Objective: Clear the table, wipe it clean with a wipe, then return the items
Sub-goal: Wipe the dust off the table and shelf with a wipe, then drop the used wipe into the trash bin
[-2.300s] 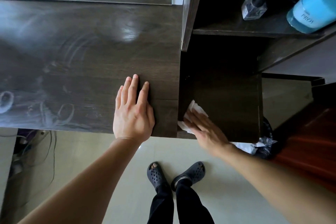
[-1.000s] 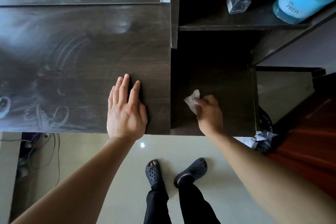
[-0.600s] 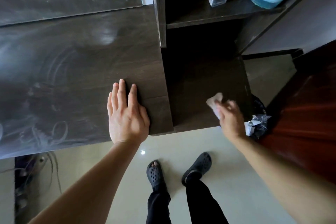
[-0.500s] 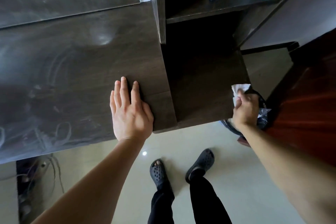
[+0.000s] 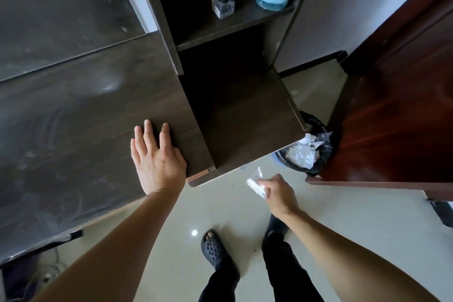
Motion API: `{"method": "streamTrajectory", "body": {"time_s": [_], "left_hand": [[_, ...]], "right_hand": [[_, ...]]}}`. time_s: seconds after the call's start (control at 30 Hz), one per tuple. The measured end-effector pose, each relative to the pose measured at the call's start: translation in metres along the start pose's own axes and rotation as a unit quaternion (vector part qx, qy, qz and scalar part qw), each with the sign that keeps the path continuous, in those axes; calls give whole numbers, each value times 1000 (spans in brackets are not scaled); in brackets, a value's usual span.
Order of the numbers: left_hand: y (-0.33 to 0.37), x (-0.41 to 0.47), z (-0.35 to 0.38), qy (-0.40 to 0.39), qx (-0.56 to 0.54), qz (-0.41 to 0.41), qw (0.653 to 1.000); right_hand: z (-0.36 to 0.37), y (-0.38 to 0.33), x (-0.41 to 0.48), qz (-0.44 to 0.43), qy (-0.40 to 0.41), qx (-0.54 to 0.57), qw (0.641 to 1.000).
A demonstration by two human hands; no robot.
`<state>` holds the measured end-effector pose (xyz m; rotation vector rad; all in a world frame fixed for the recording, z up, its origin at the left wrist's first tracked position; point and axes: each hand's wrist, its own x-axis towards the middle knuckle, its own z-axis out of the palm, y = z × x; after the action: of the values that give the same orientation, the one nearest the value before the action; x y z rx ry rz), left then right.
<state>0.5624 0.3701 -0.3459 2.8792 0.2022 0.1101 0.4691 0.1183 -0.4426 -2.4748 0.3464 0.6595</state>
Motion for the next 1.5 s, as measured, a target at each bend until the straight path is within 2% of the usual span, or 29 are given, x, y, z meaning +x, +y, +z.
{"method": "streamTrajectory", "body": {"time_s": [0.13,0.23,0.4,0.63,0.8,0.9,1.03,1.3,1.5], "left_hand": [[57,-16,1,-45,-47,117,991],[125,-31,17,-92,-88,191,973],[225,-30,61,-177,-116,233,949],[310,18,124,-202,-58,263,942],[316,45,159,-200,5,319,926],[304,54,188,-191,44,363,911],[286,57,217,-161,64,426,888],[280,54,228,-130,29,436,890],[280,57,229,-120,17,446,887]], "right_hand": [[-39,63,-14,198,39,76,976],[-68,100,-11,267,73,121,953],[-105,163,14,294,88,139,942],[-144,211,73,294,62,147,942],[-134,227,126,291,27,167,941],[-117,231,152,281,33,136,949],[-90,245,191,279,0,110,954],[-41,268,246,289,-12,91,953],[-53,264,231,305,6,115,945]]}}
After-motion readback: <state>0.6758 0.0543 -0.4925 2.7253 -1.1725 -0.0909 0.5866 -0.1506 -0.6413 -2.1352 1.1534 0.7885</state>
